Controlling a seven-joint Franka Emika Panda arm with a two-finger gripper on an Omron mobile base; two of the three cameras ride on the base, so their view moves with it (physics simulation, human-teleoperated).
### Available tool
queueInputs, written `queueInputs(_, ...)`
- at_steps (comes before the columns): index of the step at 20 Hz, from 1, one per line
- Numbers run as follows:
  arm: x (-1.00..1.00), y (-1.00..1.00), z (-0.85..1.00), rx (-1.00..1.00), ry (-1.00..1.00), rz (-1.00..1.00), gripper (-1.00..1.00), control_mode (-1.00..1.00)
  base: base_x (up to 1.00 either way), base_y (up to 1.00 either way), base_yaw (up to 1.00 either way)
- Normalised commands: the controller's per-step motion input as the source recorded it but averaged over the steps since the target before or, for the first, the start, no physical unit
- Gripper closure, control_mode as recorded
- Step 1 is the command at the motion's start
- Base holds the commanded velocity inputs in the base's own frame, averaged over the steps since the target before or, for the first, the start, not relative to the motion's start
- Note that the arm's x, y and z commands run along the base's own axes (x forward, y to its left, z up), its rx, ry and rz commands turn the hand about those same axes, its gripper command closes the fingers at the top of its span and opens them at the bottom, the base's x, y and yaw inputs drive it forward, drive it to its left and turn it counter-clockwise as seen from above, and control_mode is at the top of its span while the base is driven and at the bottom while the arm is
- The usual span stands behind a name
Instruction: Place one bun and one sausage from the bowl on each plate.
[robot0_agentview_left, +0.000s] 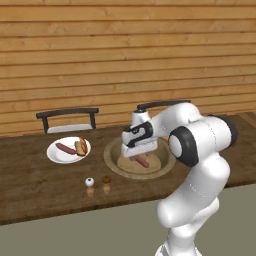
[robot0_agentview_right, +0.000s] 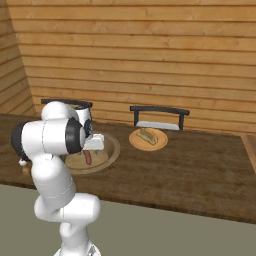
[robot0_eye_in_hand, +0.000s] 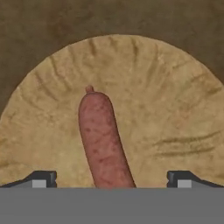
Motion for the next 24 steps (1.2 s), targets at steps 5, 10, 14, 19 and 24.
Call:
queueInputs(5, -0.01, 0.08, -0.75, 0.00, -0.05, 0.22, -1.00, -1.00, 0.00, 0.00, 0.00)
queueInputs(10, -0.21, 0.03, -0.74, 0.00, -0.05, 0.15, 1.00, -1.00, 0.00, 0.00, 0.00)
queueInputs(14, -0.27, 0.19, -0.86, 0.00, -0.03, 0.12, 1.00, -1.00, 0.00, 0.00, 0.00)
queueInputs(19, -0.32, 0.01, -0.52, 0.13, 0.00, 0.30, 1.00, -1.00, 0.00, 0.00, 0.00)
queueInputs(24, -0.49, 0.27, -0.58, 0.06, 0.01, 0.28, 1.00, -1.00, 0.00, 0.00, 0.00)
